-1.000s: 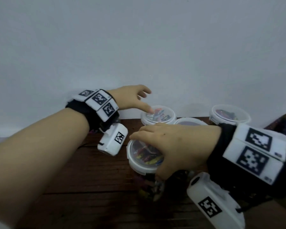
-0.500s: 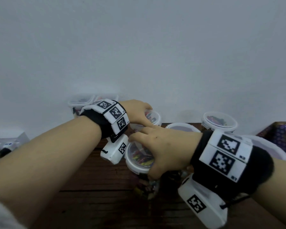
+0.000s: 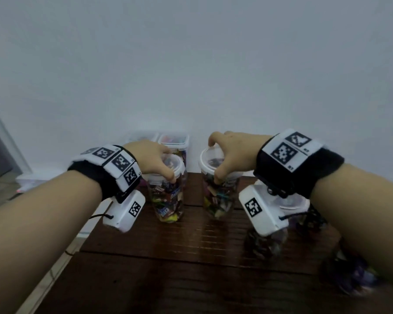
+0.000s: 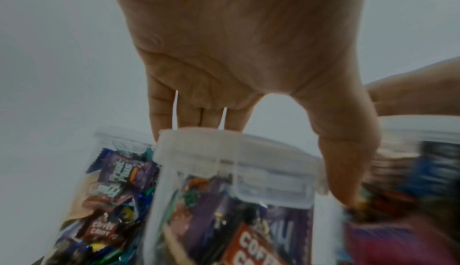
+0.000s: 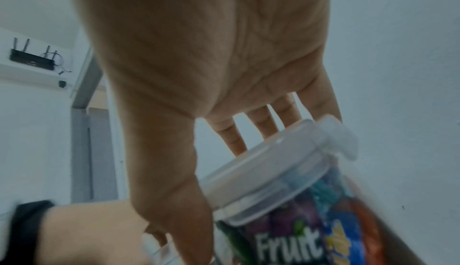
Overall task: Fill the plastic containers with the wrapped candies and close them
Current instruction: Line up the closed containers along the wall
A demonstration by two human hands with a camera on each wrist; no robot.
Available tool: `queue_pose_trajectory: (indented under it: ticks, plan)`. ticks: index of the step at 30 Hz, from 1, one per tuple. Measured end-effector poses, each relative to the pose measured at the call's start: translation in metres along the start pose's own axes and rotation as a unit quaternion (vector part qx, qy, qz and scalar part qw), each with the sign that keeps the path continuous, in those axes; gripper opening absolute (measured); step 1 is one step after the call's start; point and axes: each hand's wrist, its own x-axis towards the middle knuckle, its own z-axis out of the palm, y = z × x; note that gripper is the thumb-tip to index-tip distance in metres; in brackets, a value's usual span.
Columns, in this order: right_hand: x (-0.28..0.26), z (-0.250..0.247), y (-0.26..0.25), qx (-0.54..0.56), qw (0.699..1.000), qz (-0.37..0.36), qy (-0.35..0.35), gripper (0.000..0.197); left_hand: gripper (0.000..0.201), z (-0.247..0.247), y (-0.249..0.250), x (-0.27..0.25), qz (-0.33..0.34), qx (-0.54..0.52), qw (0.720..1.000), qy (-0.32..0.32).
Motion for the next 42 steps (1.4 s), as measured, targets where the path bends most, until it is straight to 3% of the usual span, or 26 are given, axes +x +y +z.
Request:
queue_pose_trajectory:
  ticks: [9, 13, 15, 21, 24, 30, 34, 36, 39, 42]
  plan:
    - [0.073, 0.01, 0.008, 0.067, 0.993, 0.087, 0.04, 0.079, 0.087, -0.004, 0.006, 0.016, 0.011, 0.035, 0.999, -0.025]
    - [0.1, 0.023, 0.009, 0.062, 0.989, 0.114, 0.067, 0.081, 0.073, -0.003, 0.002, 0.026, 0.014, 0.037, 0.998, -0.042]
    - [0.11, 0.03, 0.01, 0.058, 0.987, 0.128, 0.08, 0.076, 0.064, -0.001, -0.001, 0.028, 0.016, 0.035, 0.998, -0.041]
    - [0.126, 0.041, 0.012, 0.07, 0.98, 0.151, 0.105, 0.066, 0.062, -0.001, -0.006, 0.031, 0.019, 0.025, 0.999, -0.041]
    - [0.127, 0.043, 0.013, 0.068, 0.98, 0.151, 0.114, 0.048, 0.073, 0.0, -0.006, 0.031, 0.021, 0.022, 0.999, -0.038]
    - [0.111, 0.026, 0.008, 0.059, 0.986, 0.129, 0.084, 0.034, 0.079, 0.001, -0.004, 0.029, 0.015, 0.016, 0.999, -0.029]
    - [0.076, -0.008, 0.0, 0.043, 0.989, 0.113, 0.086, 0.05, 0.064, 0.003, -0.001, 0.029, 0.009, 0.033, 0.999, -0.027]
    - [0.052, -0.023, -0.001, 0.031, 0.99, 0.108, 0.08, 0.051, 0.07, 0.003, 0.002, 0.027, 0.004, 0.038, 0.999, -0.028]
    - [0.02, -0.028, 0.004, -0.003, 0.993, 0.11, 0.044, 0.052, 0.079, 0.001, 0.004, 0.025, -0.003, 0.032, 0.999, -0.03]
    - [-0.008, -0.021, 0.013, -0.029, 0.993, 0.117, -0.016, 0.06, 0.065, 0.001, 0.004, 0.024, -0.014, 0.035, 0.999, -0.036]
